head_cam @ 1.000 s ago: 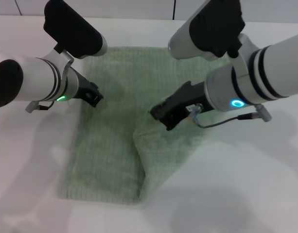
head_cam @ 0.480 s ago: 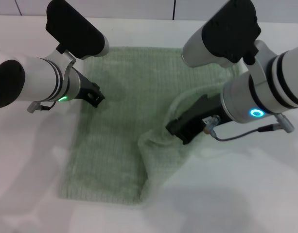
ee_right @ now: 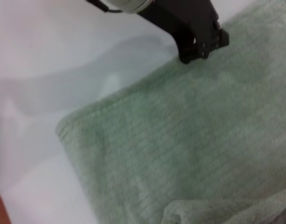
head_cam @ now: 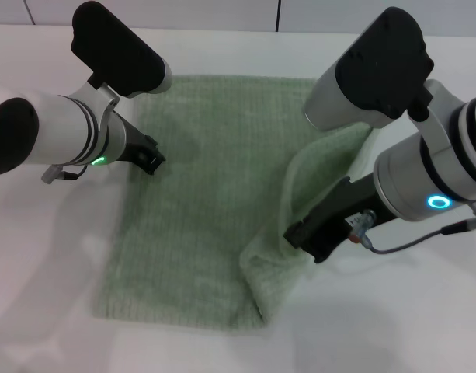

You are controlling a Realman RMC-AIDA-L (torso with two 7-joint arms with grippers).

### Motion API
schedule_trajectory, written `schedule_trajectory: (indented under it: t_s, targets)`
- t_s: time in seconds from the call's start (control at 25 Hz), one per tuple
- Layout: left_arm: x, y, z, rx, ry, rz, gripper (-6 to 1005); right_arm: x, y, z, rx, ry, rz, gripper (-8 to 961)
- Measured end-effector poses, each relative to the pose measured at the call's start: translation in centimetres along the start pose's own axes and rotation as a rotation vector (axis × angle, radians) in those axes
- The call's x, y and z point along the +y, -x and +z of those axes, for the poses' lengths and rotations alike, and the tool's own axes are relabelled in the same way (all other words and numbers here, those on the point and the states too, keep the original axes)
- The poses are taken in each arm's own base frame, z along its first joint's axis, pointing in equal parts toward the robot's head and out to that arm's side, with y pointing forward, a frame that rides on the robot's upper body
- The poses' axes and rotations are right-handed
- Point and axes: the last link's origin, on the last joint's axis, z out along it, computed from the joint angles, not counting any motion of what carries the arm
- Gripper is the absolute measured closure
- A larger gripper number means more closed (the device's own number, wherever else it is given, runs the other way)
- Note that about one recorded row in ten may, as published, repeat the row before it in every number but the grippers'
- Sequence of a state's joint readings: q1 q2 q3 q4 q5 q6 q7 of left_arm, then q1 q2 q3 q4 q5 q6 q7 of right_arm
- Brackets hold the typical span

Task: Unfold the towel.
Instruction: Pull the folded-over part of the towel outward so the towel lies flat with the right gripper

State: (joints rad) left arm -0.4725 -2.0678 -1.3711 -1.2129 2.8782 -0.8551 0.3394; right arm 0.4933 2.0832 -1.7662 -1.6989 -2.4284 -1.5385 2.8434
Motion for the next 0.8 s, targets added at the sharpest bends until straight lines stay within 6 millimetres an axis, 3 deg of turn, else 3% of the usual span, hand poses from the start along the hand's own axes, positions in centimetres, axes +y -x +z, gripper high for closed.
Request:
schedule_trajectory:
  t_s: [0.8]
  targets:
    - [0.3,0.3,0.5,-0.022,0.012,0.000,926,-0.4,-1.4,-1.3,0.097,-0.047,0.034,955]
